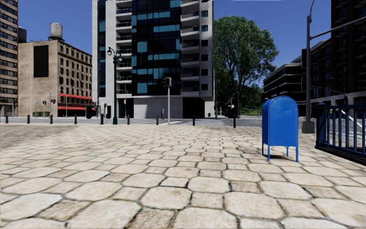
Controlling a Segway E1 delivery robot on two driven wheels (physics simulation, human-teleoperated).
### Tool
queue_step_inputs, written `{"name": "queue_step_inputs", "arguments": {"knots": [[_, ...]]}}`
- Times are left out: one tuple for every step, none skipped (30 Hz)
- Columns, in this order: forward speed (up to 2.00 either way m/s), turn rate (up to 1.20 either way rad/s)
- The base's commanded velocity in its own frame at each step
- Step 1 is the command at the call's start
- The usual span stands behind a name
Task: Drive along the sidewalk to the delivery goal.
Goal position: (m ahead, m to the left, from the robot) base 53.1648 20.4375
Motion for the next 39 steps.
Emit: {"name": "queue_step_inputs", "arguments": {"knots": [[1.92, -0.31], [1.92, -0.29], [1.92, -0.29], [1.92, -0.28], [1.92, -0.28], [1.92, -0.27], [1.92, -0.27], [1.92, -0.27], [1.92, -0.27], [1.92, -0.27], [1.92, -0.27], [1.92, -0.27], [1.92, -0.27], [1.92, -0.27], [1.92, -0.27], [1.92, -0.27], [1.92, -0.27], [1.92, -0.27], [1.92, -0.27], [1.92, -0.27], [1.92, -0.27], [1.92, -0.27], [1.92, -0.27], [1.92, -0.27], [1.92, -0.27], [1.92, -0.27], [1.92, -0.27], [1.92, -0.27], [1.92, -0.27], [1.92, -0.27], [1.92, -0.27], [1.92, -0.27], [1.92, -0.27], [1.92, -0.27], [1.92, -0.26], [1.92, -0.07], [1.92, 0.00], [1.92, 0.00], [1.92, 0.00]]}}
